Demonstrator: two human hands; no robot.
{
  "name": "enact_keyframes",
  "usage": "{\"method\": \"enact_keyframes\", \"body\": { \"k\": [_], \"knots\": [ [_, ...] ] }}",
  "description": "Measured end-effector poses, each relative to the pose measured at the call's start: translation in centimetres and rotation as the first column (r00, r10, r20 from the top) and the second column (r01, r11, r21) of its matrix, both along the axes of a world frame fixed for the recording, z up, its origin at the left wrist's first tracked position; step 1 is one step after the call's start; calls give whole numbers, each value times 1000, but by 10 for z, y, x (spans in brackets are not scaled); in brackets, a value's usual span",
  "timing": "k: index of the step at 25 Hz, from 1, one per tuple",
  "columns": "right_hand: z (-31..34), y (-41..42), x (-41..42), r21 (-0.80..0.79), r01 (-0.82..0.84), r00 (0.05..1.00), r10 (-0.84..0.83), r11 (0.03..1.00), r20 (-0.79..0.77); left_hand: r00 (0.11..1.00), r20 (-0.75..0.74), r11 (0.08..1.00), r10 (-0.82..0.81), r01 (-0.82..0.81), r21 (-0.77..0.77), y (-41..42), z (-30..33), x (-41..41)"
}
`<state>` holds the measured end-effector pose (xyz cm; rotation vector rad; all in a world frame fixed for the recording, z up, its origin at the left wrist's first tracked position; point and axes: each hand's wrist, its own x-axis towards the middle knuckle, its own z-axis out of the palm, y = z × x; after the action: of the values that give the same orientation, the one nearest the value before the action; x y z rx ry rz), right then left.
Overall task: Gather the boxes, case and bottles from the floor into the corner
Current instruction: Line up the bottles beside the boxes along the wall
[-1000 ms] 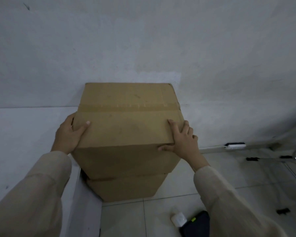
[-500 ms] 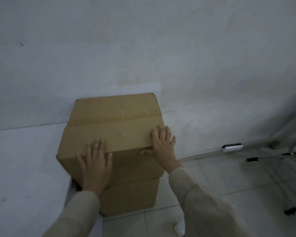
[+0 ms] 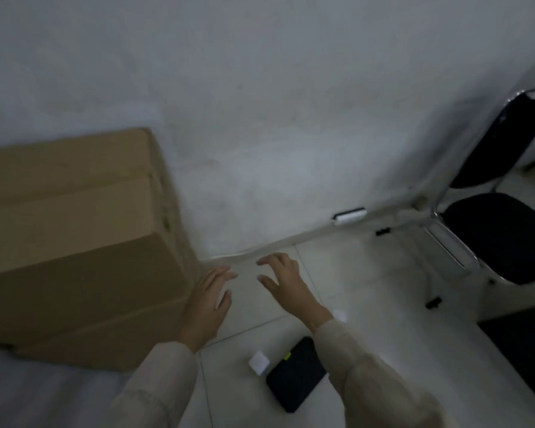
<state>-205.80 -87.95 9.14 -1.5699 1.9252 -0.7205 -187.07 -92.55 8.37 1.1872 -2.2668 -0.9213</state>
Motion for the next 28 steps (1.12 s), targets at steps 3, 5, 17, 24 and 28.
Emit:
{"method": "enact_keyframes", "body": {
  "k": [3, 5, 17, 24, 28],
  "knots": [
    [-49, 53, -53, 204, 156, 983, -172, 967, 62, 996, 63, 995, -56, 50, 84, 21, -42, -38],
    [-80, 83, -71, 283, 232, 957, -270, 931, 104, 987, 100, 985, -126, 112, 131, 31, -72, -58],
    [-392, 135, -101, 389, 632, 687, -716, 671, 119, 886, 167, 900, -431, 411, 144, -5, -370, -149],
    [-571, 128, -163, 81, 676, 734, -679, 732, 21, 820, 82, 823, -567, 561, 86, -29, -540, -214],
    [-633, 126, -164, -79, 638, 768, -625, 766, 143, 692, 107, 700, -714, 705, 112, -30, -596, -228]
  ]
}}
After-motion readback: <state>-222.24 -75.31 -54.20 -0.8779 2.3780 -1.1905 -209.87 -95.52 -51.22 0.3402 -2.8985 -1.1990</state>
